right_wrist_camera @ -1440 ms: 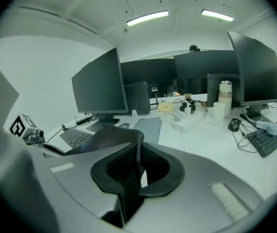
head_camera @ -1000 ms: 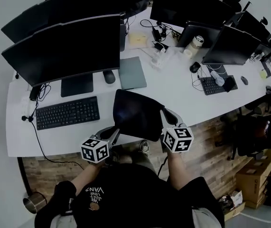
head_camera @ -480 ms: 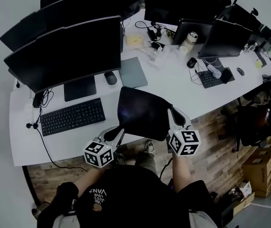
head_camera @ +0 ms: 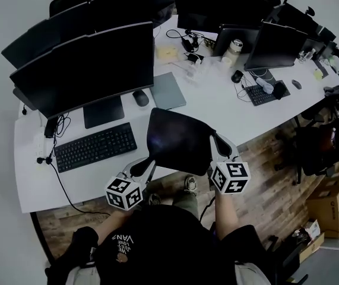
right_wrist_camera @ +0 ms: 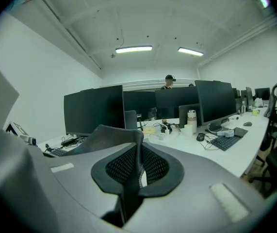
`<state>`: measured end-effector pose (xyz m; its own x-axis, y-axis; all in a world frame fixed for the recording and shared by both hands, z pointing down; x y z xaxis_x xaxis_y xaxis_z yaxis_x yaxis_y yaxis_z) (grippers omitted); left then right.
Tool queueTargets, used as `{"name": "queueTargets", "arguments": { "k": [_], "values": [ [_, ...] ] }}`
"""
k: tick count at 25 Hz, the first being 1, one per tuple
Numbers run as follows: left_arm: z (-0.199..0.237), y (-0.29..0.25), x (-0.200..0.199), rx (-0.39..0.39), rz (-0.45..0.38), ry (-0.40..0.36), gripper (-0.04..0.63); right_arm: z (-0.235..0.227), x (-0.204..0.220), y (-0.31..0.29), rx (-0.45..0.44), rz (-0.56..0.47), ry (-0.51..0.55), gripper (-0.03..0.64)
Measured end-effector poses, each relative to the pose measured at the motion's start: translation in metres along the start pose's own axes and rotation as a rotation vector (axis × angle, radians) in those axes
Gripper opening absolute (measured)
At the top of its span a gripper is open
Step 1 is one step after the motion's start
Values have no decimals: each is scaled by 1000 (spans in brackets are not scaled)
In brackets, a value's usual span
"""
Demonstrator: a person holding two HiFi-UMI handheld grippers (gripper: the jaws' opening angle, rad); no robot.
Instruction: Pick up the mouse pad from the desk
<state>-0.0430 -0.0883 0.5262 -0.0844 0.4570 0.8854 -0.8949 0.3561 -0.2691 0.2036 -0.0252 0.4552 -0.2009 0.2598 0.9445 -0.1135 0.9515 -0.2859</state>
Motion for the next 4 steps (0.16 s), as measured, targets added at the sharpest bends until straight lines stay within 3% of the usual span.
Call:
{"name": "queueTargets", "arguments": {
  "k": [4],
  "values": [
    [4,3,-1,4,-5,-4,41,3,1,-1,10,-2,2,35]
  ]
}}
Point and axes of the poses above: the fingertips, and each gripper's own axes: y backward along the fingers, z to its left, x out of its underside, the point moved 5 cm from there along y, backward along the fingers, and after that the axes turned 4 degrees about -y, right-handed, at the moved point
